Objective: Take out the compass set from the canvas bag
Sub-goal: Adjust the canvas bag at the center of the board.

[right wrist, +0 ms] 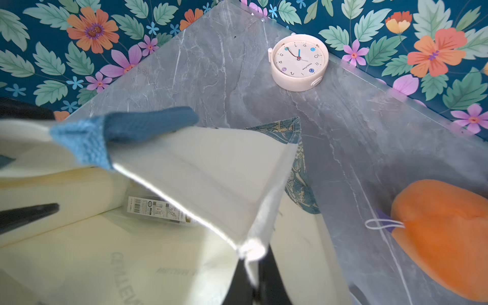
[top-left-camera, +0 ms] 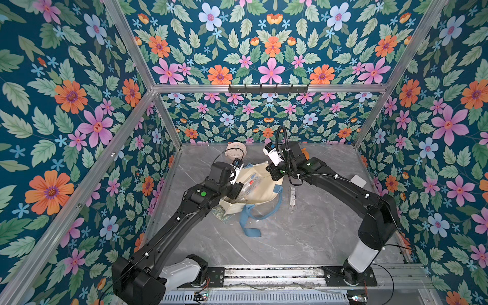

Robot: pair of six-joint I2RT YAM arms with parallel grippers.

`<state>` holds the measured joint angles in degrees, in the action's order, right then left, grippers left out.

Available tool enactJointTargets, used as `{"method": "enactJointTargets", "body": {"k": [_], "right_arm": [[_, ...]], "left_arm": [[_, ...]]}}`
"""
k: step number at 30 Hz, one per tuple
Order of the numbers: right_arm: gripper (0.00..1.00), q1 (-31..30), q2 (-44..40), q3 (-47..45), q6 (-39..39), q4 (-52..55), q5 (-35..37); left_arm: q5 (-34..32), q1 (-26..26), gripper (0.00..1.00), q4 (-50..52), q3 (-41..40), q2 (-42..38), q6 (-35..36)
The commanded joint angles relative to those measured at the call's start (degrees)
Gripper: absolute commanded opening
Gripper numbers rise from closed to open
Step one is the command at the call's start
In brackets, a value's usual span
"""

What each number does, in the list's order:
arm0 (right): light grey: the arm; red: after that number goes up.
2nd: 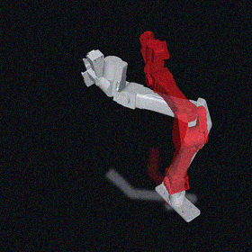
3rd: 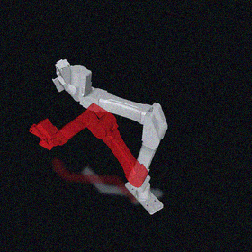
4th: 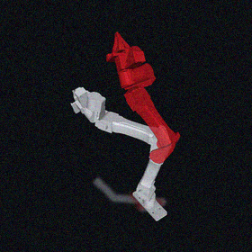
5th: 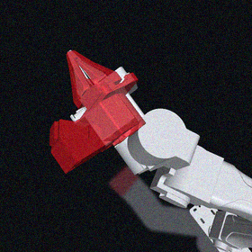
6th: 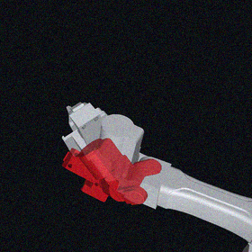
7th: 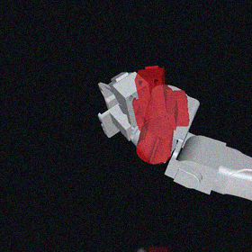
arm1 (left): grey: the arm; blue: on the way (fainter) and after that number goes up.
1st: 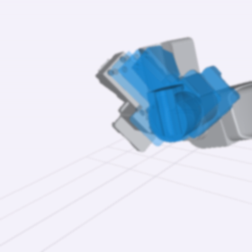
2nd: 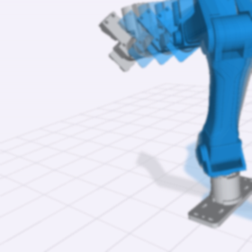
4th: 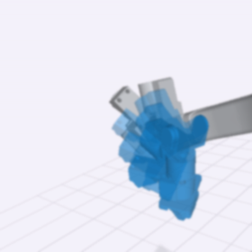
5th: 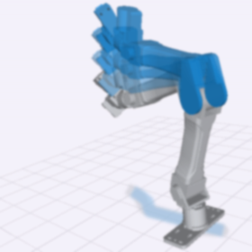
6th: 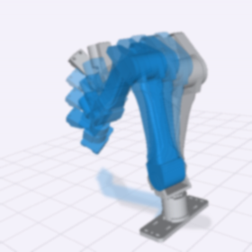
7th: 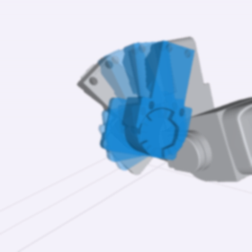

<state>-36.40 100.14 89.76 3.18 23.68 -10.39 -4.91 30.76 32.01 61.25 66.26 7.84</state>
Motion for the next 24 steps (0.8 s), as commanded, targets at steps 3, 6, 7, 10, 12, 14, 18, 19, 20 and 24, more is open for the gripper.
{"method": "enactJointTargets", "body": {"k": [3, 6, 7, 10, 12, 14, 18, 19, 20, 24], "right_arm": [[0.04, 0.0, 0.6, 0.5, -1.0, -0.6, -1.2], [0.04, 0.0, 0.4, 0.5, -1.0, -0.5, -0.9], [0.03, 0.0, 0.3, 0.4, -1.1, -0.4, -0.8], [0.03, 0.0, -0.1, 0.2, -1.1, -0.4, -0.8], [0.03, -0.1, -0.2, 0.2, -1.1, -0.3, -0.5], [0.03, 0.0, -0.4, 0.2, -1.1, -0.4, -0.4], [0.02, 0.0, -0.9, -0.1, -1.4, -0.9, -0.3], [0.02, 0.0, -0.8, 0.0, -1.3, -0.9, -0.4], [0.02, 0.0, -0.8, 0.0, -1.3, -0.9, -0.3], [0.02, 0.0, -1.1, 0.1, -1.3, -1.1, -0.1]], "left_arm": [[-9.0, -0.3, 0.68, 1.4, 1.8, 0.8, -1.6], [-11.6, -1.0, 0.68, 1.4, 2.8, 0.4, -2.3], [-11.5, -1.4, 0.69, 1.5, 3.0, -0.2, -2.7], [-8.4, -2.7, 0.72, 0.5, 2.6, -2.2, -3.4], [-5.9, -3.8, 0.73, 0.5, 2.2, -2.3, -3.9], [-4.2, -4.4, 0.74, 1.5, 1.7, -1.8, -4.9], [0.0, -5.5, 0.77, 2.5, -0.7, -2.1, -6.3], [1.3, -5.9, 0.77, 2.4, -1.2, -2.1, -6.5], [2.4, -6.3, 0.77, 2.4, -1.4, -2.1, -6.5], [4.8, -7.9, 0.66, 2.3, -0.9, -0.8, -6.3]]}}
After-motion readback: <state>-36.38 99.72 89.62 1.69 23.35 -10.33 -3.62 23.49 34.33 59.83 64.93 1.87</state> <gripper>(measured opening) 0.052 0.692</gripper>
